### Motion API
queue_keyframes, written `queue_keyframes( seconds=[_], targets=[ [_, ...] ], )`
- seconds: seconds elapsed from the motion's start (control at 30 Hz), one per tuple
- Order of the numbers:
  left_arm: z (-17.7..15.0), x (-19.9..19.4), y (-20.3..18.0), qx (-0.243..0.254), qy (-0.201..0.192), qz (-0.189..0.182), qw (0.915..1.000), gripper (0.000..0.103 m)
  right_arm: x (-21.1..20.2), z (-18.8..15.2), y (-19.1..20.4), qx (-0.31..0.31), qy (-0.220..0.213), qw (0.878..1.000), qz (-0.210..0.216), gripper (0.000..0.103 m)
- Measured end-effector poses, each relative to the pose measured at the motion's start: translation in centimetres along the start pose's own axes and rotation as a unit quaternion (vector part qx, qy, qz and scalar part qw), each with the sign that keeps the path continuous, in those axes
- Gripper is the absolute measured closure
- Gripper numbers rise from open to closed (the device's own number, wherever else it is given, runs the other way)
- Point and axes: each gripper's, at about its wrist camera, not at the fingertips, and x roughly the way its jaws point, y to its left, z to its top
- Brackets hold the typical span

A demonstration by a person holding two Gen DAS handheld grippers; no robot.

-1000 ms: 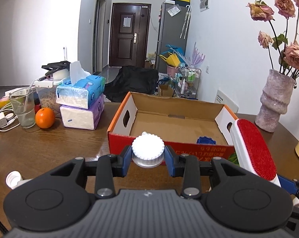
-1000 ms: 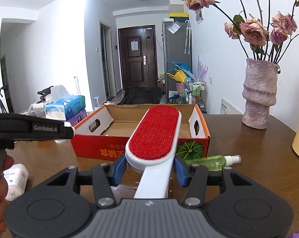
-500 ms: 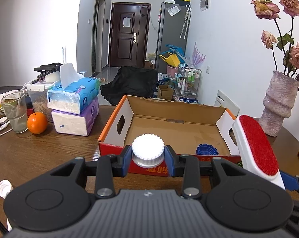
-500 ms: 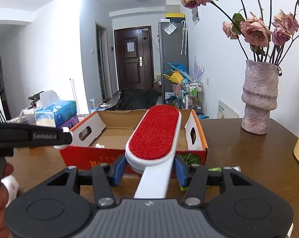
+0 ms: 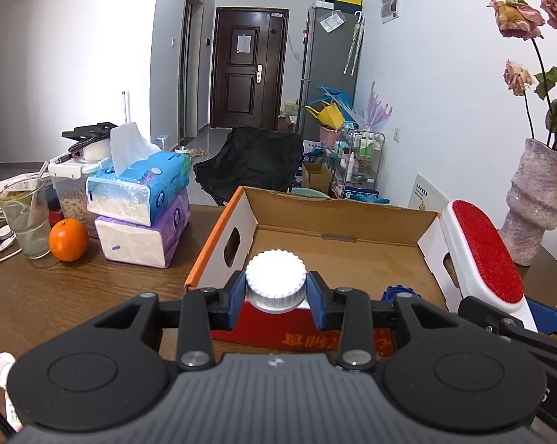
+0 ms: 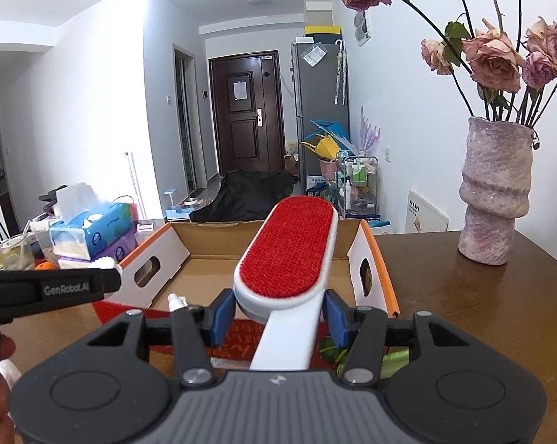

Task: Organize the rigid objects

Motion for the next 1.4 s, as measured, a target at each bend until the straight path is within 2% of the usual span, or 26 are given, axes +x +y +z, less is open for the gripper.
queue_keyframes(
  seconds=[0.8, 1.4],
  targets=[
    [2.5, 5.6, -0.9, 0.015, -0.019, 0.029, 0.9993, 0.066, 6.3, 3.0, 0.4, -0.002, 0.012, 1.0, -0.002, 0.052],
    [2.8, 10.1, -0.7, 0.034, -0.002, 0.047, 0.9983, 0.066, 10.7, 4.1, -0.2, 0.001, 0.047, 0.999, -0.003, 0.052]
  ],
)
